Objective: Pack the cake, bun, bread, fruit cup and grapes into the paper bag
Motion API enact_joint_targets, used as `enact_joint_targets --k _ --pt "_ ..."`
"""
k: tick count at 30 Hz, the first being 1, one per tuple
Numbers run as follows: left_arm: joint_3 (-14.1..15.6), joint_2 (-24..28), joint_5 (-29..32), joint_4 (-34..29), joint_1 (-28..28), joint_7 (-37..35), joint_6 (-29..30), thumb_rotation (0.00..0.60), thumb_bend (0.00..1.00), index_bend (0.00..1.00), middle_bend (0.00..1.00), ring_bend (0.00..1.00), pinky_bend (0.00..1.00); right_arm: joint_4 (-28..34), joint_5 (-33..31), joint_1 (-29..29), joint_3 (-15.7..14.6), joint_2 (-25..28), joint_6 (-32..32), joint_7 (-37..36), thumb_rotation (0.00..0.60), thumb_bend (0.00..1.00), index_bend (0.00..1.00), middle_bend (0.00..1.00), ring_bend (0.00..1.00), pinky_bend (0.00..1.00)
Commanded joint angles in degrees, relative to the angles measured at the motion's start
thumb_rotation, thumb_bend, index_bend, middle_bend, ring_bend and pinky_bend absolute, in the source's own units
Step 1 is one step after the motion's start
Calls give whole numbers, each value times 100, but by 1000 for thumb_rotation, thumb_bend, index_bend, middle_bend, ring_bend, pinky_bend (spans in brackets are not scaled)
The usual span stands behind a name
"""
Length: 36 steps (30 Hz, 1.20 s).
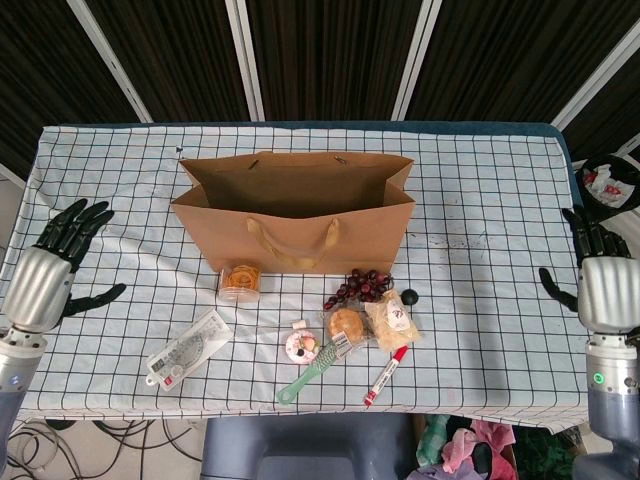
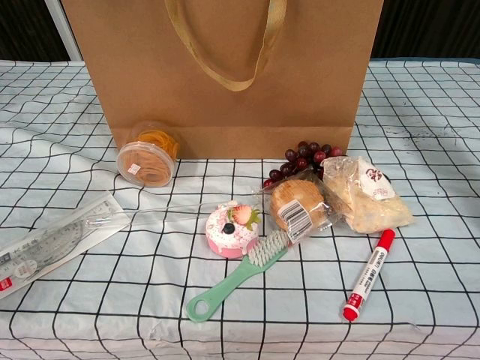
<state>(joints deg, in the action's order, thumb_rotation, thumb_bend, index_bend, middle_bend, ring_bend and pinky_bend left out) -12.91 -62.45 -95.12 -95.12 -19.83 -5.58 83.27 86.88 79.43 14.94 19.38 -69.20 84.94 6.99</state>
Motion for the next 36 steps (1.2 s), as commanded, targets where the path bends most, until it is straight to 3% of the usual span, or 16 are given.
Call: enact_joint_targets --k 1,11,26,31,36 --pt "-281 35 160 -271 -477 259 -495 600 105 101 86 0 151 -92 -264 207 192 38 -238 38 600 225 116 110 213 278" --pt "-319 -143 118 -553 -743 1040 -606 600 105 105 87 0 151 -109 -420 461 254 112 -517 237 600 230 116 114 214 278" --pt "-177 12 27 -581 -618 1030 -286 600 105 104 95 0 150 215 -336 361 56 332 -355 426 600 231 116 115 213 278" --pt "-10 103 -58 -581 -512 1069 -227 600 105 104 109 0 145 325 -283 331 -17 422 -322 494 600 232 116 115 213 278" --pt "530 238 -382 -525 -255 1157 -286 600 104 103 103 0 141 683 -164 -28 -335 563 -82 467 600 233 116 117 213 278"
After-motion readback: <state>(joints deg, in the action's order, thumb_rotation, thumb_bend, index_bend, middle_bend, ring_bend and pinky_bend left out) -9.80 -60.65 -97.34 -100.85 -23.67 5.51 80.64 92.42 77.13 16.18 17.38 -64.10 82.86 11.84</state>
